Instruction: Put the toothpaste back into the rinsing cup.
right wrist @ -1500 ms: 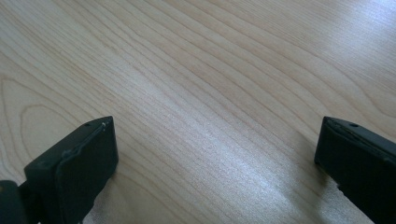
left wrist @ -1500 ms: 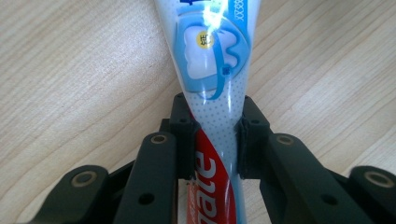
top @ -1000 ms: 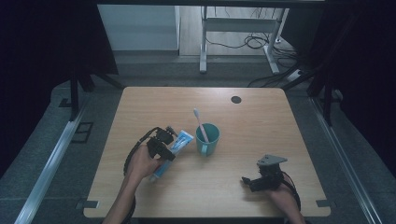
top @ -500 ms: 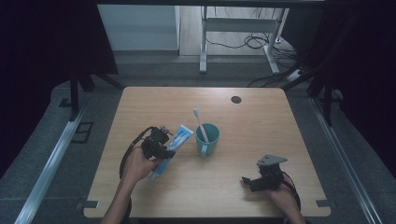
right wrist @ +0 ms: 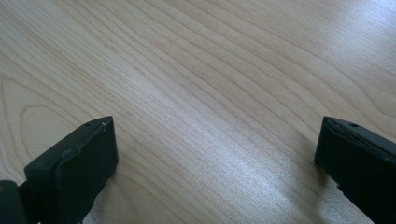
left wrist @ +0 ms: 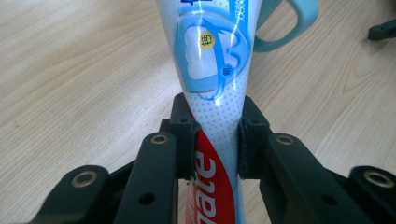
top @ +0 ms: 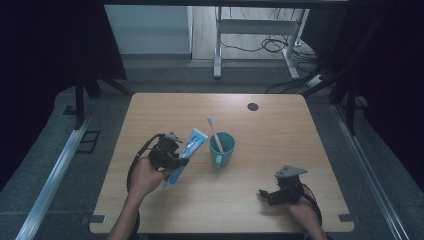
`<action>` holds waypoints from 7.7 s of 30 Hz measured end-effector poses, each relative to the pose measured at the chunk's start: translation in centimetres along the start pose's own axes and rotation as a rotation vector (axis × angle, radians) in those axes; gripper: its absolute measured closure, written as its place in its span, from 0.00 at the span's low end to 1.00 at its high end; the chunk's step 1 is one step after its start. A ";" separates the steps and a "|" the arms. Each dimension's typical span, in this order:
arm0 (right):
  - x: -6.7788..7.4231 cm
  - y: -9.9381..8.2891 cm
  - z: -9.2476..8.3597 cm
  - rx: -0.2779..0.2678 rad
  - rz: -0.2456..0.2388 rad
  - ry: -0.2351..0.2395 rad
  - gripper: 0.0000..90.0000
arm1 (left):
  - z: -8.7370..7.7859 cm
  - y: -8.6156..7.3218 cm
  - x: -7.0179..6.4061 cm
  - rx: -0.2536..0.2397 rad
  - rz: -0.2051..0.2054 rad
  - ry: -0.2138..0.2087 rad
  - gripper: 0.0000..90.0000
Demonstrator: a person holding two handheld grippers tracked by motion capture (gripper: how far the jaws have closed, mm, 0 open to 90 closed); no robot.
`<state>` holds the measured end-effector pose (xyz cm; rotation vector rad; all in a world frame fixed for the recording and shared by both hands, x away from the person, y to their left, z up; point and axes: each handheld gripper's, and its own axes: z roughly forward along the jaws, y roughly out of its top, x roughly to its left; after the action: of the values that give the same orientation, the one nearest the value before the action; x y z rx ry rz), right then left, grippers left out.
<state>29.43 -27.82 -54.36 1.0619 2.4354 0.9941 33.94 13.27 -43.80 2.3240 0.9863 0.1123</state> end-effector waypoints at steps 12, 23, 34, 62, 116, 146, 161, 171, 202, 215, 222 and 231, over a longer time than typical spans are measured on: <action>0.0 0.0 0.0 0.000 0.000 0.000 0.00 | -0.6 0.3 -0.5 -0.088 0.015 -0.006 0.81; 0.0 0.0 0.0 0.000 -0.001 -0.001 0.00 | -1.5 1.4 -1.0 -0.202 0.019 -0.030 0.81; 0.0 0.0 0.0 0.000 0.000 0.000 0.00 | -1.6 2.8 -1.7 -0.276 0.025 -0.024 0.81; 0.0 0.0 0.0 0.000 0.000 0.000 0.00 | 0.1 6.4 -2.2 -0.409 0.011 -0.016 0.81; 0.0 0.0 0.0 0.001 -0.001 0.000 0.00 | 4.2 10.8 -3.6 -0.522 0.003 0.043 0.81; 0.0 0.0 0.0 0.000 0.000 0.000 0.00 | 7.5 9.2 -3.7 -0.491 0.005 0.060 0.80; 0.0 0.0 0.0 0.000 0.001 0.000 0.00 | 8.8 8.9 -4.1 -0.468 0.006 0.069 0.80; 0.0 0.0 0.0 0.001 0.001 0.000 0.00 | 9.4 8.8 -4.4 -0.446 0.022 0.089 0.79; 0.0 0.0 0.0 0.001 0.001 0.000 0.00 | 9.7 8.3 -3.9 -0.379 -0.017 0.072 0.68; 0.0 0.0 0.0 0.000 0.000 0.000 0.00 | 8.9 8.1 -4.4 -0.374 0.017 0.086 0.47; 0.0 0.0 0.0 0.001 0.001 0.000 0.00 | 8.5 8.1 -4.4 -0.351 0.019 0.073 0.29; 0.0 0.0 0.0 0.001 0.001 0.000 0.00 | 7.7 7.8 -4.8 -0.329 0.020 0.101 0.10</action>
<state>29.42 -27.81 -54.36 1.0633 2.4354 0.9937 37.72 1.98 -44.91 2.0421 0.9160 0.3753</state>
